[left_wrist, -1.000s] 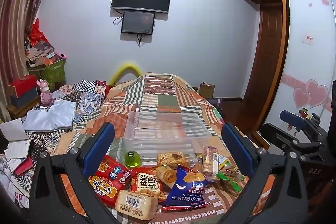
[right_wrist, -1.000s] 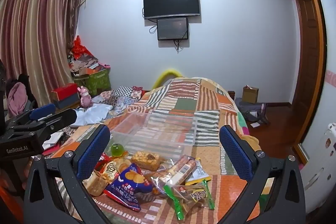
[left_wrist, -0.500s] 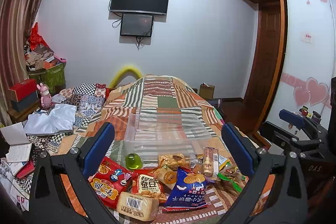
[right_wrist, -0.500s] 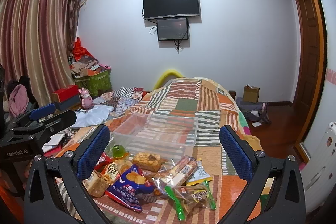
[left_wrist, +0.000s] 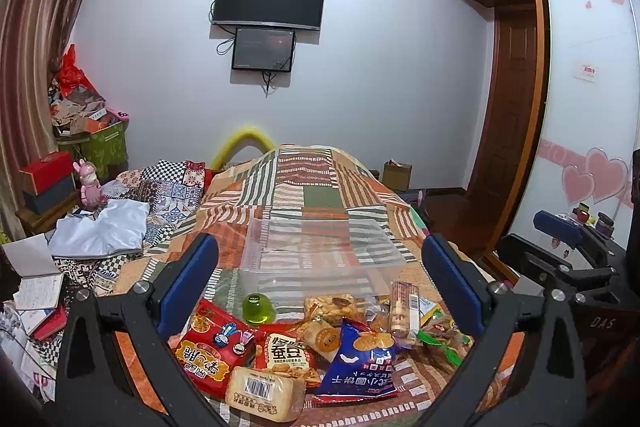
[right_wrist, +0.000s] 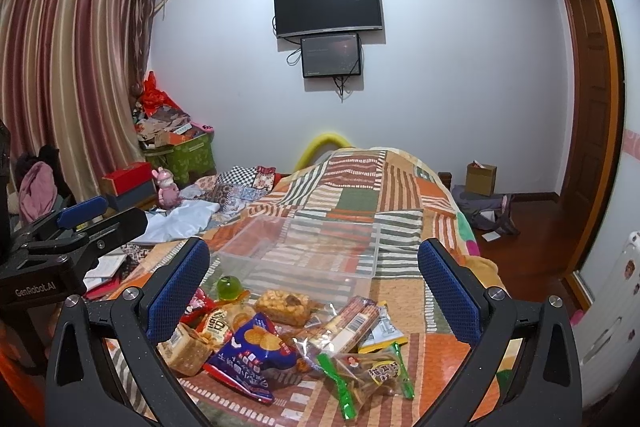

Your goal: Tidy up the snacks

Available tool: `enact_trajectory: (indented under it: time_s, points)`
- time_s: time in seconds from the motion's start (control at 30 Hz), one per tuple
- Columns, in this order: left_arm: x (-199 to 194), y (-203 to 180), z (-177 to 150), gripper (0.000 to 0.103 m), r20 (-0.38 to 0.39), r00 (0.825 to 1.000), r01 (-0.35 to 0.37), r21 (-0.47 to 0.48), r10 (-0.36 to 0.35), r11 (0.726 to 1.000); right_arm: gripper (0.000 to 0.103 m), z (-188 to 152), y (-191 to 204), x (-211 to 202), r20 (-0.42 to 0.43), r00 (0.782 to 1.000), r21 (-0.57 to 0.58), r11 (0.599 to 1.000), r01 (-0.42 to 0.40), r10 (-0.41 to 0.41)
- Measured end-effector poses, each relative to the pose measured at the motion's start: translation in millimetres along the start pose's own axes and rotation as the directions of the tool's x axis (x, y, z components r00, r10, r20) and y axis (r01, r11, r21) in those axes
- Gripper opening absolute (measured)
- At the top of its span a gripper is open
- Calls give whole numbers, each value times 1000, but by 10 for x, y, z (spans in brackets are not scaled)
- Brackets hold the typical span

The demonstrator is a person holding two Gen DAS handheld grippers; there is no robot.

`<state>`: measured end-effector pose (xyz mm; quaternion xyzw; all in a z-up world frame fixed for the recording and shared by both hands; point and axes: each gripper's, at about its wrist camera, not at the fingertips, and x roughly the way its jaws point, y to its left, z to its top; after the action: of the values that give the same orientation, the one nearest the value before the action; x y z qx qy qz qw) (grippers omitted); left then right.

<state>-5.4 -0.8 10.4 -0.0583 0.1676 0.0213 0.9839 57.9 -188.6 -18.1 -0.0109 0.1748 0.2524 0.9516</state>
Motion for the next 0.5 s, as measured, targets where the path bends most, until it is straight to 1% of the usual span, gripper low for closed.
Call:
enact_trajectory:
  time_s: [0.5]
  points:
    - [4,-9,16,103,-4,1000,5,3,-5,1000,103,0,-15,13,-4,1000,10,1000,-11,11]
